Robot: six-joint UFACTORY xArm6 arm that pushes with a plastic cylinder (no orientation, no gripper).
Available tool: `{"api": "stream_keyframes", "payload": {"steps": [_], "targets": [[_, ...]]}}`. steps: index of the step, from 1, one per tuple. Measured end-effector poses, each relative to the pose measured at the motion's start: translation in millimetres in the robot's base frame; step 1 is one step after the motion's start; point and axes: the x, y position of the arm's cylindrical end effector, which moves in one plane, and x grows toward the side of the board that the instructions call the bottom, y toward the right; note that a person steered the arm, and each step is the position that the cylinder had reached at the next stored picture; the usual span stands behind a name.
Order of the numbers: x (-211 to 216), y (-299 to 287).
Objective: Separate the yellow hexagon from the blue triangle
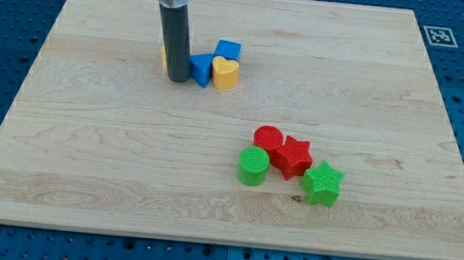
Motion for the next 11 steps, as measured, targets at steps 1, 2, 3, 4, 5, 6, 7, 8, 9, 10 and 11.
{"api": "stream_keyframes", "payload": {"steps": [1,2,3,4,5,6,7,8,9,10,11], "targets": [[0.0,0.0],[0.3,0.0],[1.2,1.5],[1.2,2.9],[1.2,2.9],[0.5,6.8],[-8.7,7.2],[-19.6,10.9],[-22.6,31.2],[-23.9,60.3],[-24.0,86.9]]}}
